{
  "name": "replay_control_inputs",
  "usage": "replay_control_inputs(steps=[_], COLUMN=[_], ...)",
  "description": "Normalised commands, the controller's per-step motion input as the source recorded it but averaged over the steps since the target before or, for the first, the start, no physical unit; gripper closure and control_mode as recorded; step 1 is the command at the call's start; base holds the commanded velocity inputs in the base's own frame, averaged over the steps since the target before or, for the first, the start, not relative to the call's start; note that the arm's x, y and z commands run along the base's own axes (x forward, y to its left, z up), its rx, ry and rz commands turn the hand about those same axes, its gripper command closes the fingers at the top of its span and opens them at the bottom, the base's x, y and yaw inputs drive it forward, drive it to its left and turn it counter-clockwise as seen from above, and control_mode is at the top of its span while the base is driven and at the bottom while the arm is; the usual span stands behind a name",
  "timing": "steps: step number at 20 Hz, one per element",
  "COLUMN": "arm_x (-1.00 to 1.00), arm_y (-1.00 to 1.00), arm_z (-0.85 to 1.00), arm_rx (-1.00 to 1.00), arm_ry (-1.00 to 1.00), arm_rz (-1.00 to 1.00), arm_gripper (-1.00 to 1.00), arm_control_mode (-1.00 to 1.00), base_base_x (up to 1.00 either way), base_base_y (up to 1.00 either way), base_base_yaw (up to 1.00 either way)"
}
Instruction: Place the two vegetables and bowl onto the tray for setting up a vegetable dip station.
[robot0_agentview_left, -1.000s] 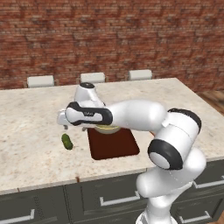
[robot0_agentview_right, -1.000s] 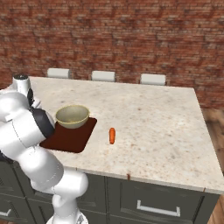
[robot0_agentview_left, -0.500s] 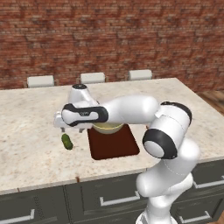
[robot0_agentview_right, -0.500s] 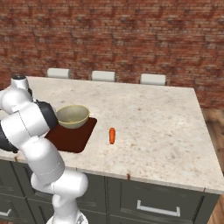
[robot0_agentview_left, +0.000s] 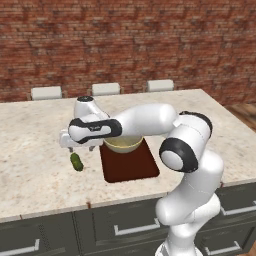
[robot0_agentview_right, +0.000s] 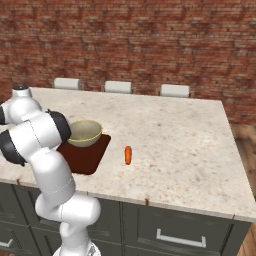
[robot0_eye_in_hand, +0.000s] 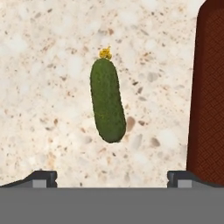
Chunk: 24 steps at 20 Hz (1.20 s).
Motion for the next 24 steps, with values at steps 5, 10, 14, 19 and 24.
replay_control_inputs(steps=[5,10,14,19,24], arm_x=[0.18,0.21,0.11,0.0,0.0], arm_y=[0.13,0.14,0.1,0.05,0.02], arm_z=[-0.23,-0.29,-0.2,-0.26,-0.26], arm_rx=[0.0,0.0,0.0,-0.03,-0.06], arm_ry=[0.0,0.0,0.0,0.0,0.0], arm_rz=[0.08,0.06,0.04,0.05,0.02], arm_gripper=[-1.0,-1.0,-1.0,-1.0,-1.0], arm_control_mode=[-1.0,-1.0,-1.0,-1.0,-1.0], base_base_x=[0.0,0.0,0.0,0.0,0.0], base_base_y=[0.0,0.0,0.0,0.0,0.0], base_base_yaw=[0.0,0.0,0.0,0.0,0.0])
